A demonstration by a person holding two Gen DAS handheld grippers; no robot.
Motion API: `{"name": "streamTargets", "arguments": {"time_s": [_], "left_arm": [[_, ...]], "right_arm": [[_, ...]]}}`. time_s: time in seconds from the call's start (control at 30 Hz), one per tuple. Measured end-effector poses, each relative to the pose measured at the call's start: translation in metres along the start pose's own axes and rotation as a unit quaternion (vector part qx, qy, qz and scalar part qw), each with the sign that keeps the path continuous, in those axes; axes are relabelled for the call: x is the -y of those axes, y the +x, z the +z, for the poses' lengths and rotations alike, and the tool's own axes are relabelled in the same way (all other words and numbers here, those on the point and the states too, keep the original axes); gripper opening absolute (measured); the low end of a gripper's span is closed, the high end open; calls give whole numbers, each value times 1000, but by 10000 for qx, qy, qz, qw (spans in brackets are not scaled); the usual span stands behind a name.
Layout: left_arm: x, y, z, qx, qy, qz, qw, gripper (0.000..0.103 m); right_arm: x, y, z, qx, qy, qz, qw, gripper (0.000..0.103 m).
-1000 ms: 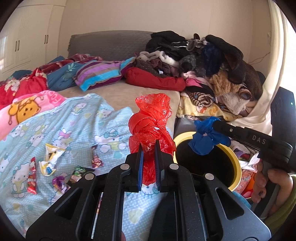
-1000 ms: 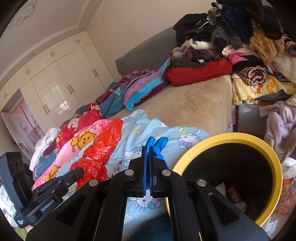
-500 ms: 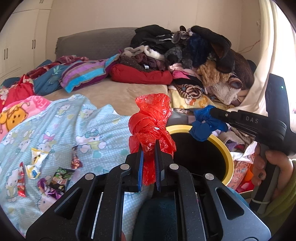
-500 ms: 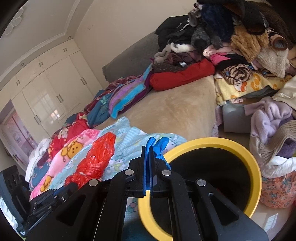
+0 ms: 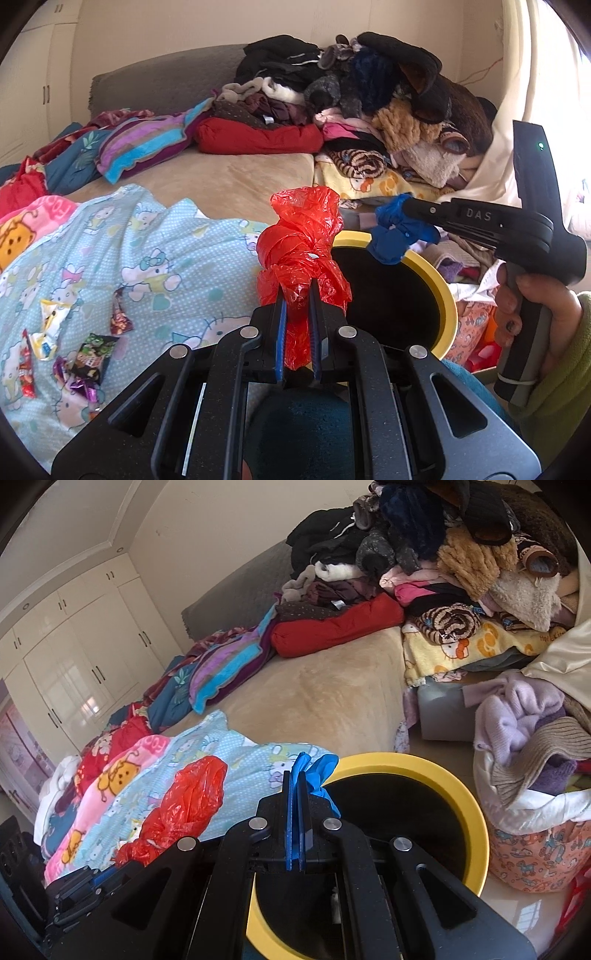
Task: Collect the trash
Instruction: 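Carry the red and blue wrappers over the yellow bin with both tools, then open both tools to drop the red and blue wrappers into the bin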
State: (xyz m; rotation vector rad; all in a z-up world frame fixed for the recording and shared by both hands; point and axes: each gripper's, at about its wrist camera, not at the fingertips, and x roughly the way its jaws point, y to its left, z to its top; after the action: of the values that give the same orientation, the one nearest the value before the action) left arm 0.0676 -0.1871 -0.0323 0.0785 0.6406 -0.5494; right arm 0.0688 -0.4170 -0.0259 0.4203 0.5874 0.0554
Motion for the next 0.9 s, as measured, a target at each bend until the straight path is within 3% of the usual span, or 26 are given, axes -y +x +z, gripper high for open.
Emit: {"name": "streamTargets", "arguments": {"time_s": [0.43,0.9], "left_arm": [[21,31,-6,-305,191,-190,9992,6],[27,68,-9,-674,187,-309,9971,6]], "right_arm": [[29,7,-3,-84,136,-313,9994,2],[46,18,-8,-217,319,-374,9986,2]]}}
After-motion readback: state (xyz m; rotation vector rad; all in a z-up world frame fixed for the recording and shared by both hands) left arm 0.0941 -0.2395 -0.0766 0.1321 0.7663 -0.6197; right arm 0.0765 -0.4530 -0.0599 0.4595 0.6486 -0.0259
